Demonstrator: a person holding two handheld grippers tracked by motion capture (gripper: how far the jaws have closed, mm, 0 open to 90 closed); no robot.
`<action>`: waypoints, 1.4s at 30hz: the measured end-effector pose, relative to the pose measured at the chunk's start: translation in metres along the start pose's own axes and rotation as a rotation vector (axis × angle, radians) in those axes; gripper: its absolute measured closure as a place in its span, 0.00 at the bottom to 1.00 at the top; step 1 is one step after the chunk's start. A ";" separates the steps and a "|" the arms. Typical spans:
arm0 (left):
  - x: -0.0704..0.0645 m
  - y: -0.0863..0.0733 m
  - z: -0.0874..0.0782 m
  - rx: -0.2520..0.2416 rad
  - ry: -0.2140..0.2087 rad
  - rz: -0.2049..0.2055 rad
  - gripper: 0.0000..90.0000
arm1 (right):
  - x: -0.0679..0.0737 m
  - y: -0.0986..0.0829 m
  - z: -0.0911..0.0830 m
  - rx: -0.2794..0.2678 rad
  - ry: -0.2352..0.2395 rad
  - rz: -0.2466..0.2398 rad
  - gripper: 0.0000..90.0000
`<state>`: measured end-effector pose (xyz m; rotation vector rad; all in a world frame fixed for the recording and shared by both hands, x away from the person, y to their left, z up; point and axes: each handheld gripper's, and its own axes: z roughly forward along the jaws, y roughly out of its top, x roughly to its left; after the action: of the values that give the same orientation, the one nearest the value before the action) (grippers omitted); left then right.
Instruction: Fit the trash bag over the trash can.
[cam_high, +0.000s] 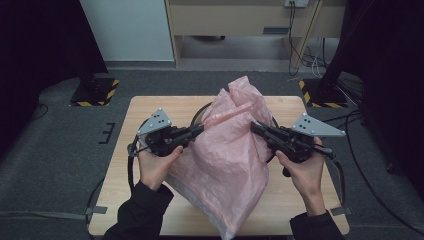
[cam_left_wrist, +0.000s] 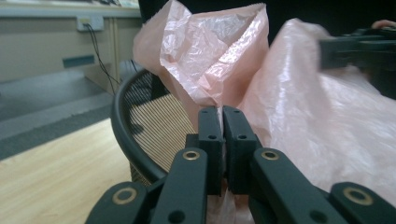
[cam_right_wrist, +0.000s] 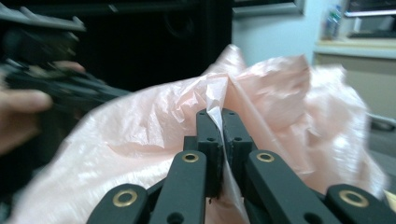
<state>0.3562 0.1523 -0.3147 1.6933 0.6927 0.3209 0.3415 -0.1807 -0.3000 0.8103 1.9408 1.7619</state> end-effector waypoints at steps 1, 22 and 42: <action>0.001 -0.001 0.001 0.003 -0.007 -0.005 0.95 | -0.002 -0.002 0.002 0.019 -0.015 -0.002 0.97; -0.011 -0.003 0.013 -0.025 0.096 0.003 0.38 | -0.012 -0.007 0.007 0.110 -0.079 -0.072 0.94; -0.013 -0.003 0.027 -0.006 0.184 0.113 0.47 | -0.020 -0.024 0.002 0.229 0.005 -0.087 0.80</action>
<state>0.3603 0.1233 -0.3225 1.7141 0.7308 0.5633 0.3540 -0.1932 -0.3255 0.7825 2.1750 1.5124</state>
